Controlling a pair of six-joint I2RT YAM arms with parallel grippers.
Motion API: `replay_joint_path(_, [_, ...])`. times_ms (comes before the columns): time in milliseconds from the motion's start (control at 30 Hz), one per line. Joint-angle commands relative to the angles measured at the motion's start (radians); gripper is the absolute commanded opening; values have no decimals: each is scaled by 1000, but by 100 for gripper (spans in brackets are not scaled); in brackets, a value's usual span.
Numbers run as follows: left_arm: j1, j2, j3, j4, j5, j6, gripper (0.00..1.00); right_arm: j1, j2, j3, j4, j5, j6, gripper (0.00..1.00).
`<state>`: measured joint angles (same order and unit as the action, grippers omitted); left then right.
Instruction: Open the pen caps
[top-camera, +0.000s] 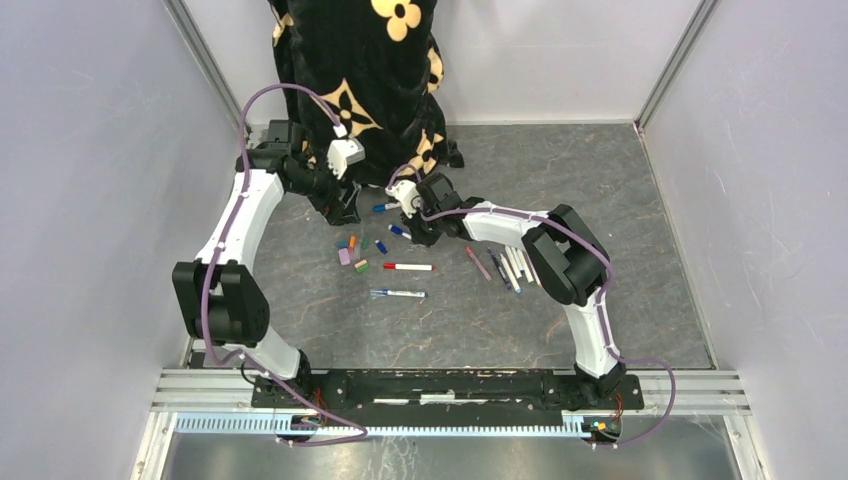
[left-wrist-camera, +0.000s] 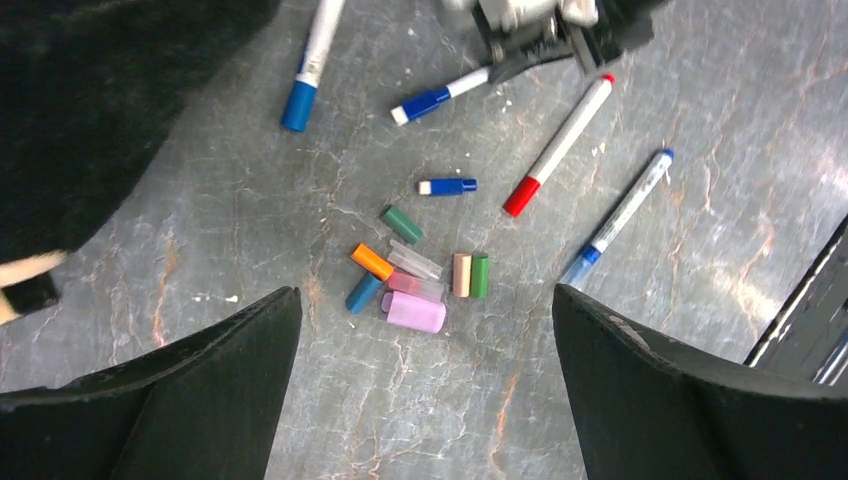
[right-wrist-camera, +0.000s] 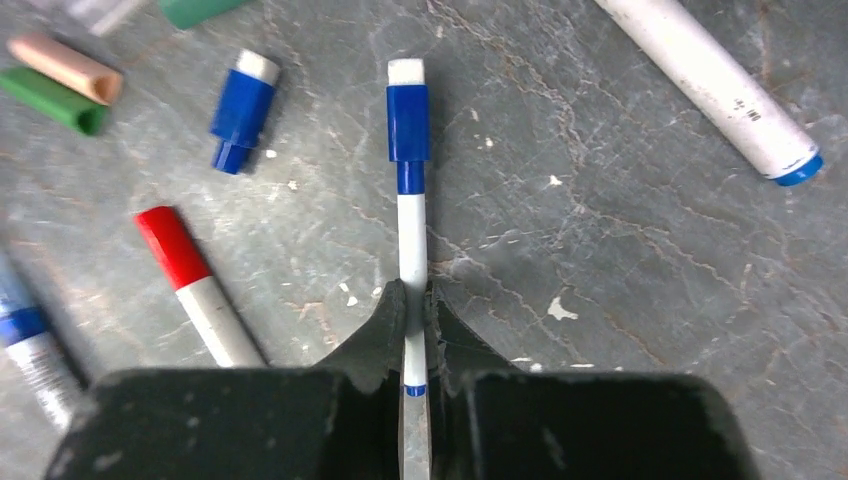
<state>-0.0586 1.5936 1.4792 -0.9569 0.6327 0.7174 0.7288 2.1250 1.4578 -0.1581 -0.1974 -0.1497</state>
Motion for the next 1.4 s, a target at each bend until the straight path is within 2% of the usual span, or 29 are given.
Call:
replay_joint_path(0, [2, 15, -49, -93, 63, 230, 100, -47, -102, -10, 12, -157, 108, 4])
replay_joint_path(133, [-3, -83, -171, -91, 153, 473, 100, -87, -155, -78, 58, -399, 247, 0])
replay_joint_path(200, [-24, -111, -198, -80, 163, 530, 100, -100, -160, -85, 48, -508, 291, 0])
replay_joint_path(300, [-79, -135, -220, -50, 117, 580, 100, -106, -155, -77, 21, -658, 333, 0])
replay_joint_path(467, [-185, -197, -298, 56, 15, 628, 100, -105, -143, -65, 19, -814, 399, 2])
replay_joint_path(600, [-246, -227, -332, 112, -40, 649, 100, -104, -131, -64, 41, -893, 435, 4])
replay_joint_path(700, [-274, -218, -334, 112, -66, 662, 96, -104, -127, -66, 48, -921, 441, 5])
replay_joint_path(933, [-317, -186, -341, 97, -102, 695, 77, -102, -125, -71, 74, -962, 461, 3])
replay_joint_path(1133, [-337, -172, -336, 96, -109, 704, 51, -102, -127, -78, 109, -983, 490, 2])
replay_joint_path(1233, [-346, -166, -338, 80, -117, 725, 38, -100, -131, -100, 183, -995, 538, 2])
replay_joint_path(1300, [-351, -163, -338, 69, -128, 730, 29, -100, -134, -112, 222, -999, 568, 3])
replay_joint_path(1367, [-354, -165, -336, 62, -132, 735, 23, -93, -135, -112, 230, -997, 572, 11])
